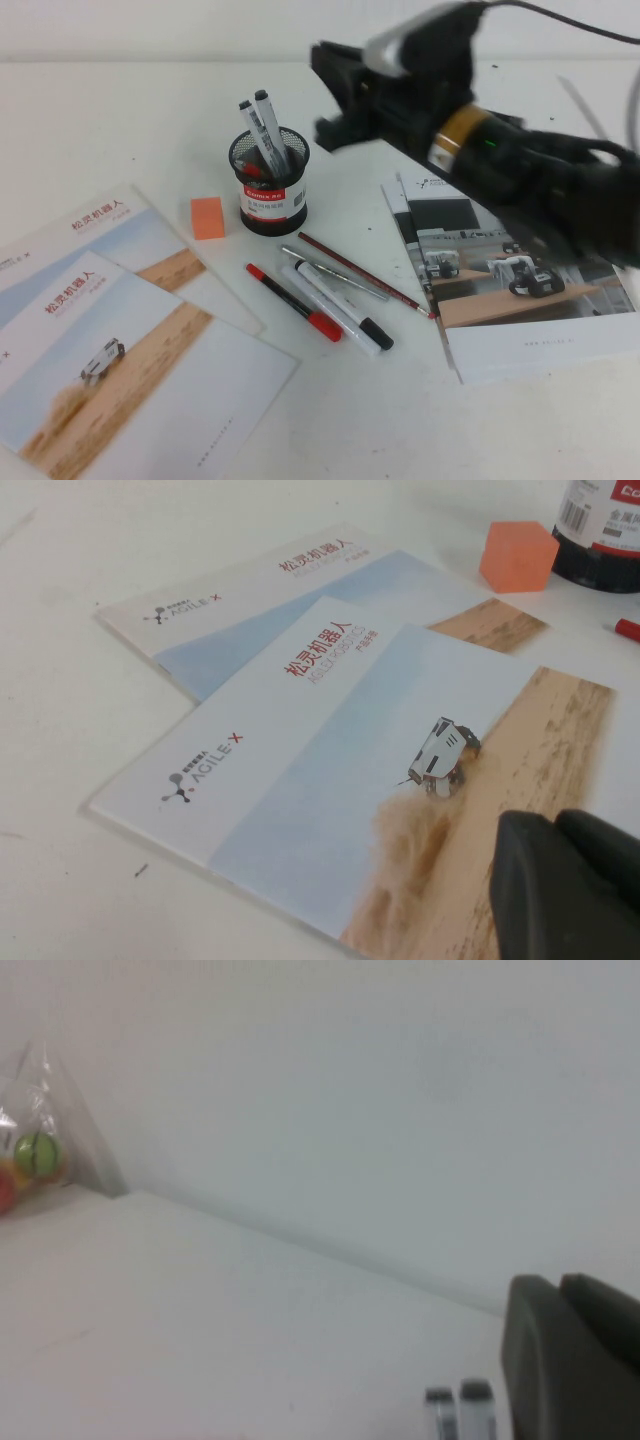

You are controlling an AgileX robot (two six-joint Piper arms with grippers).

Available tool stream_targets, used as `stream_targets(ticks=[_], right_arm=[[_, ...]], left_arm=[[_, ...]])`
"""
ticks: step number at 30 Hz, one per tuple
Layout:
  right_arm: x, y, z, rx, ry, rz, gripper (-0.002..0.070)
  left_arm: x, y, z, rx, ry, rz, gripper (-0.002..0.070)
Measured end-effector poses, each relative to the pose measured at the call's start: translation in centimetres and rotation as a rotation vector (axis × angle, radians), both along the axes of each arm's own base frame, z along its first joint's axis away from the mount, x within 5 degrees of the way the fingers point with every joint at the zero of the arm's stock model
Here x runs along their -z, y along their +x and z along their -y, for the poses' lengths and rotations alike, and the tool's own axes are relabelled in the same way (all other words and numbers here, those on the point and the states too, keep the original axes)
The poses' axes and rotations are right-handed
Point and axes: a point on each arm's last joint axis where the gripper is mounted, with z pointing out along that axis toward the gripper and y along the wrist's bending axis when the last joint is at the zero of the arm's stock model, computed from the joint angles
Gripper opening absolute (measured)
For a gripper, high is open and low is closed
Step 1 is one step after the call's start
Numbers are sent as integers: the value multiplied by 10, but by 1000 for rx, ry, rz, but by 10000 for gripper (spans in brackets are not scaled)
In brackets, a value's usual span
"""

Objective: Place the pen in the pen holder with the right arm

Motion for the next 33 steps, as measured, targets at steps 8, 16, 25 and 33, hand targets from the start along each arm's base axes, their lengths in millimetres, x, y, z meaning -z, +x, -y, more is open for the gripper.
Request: stream_targets(ticks=[8, 16, 25, 33], right_arm=[[-18, -103, 66, 62, -261, 79, -19], [-26, -173, 122, 186, -442, 20, -19], [-28, -191, 140, 249, -496, -50, -19], [-19, -198, 151, 298, -483, -241, -19]], left_arm=[[0, 0, 0, 0, 0, 0, -1], [0, 0, 0, 0, 0, 0, -1], [0, 0, 0, 0, 0, 0, -1], [0, 0, 0, 0, 0, 0, -1]])
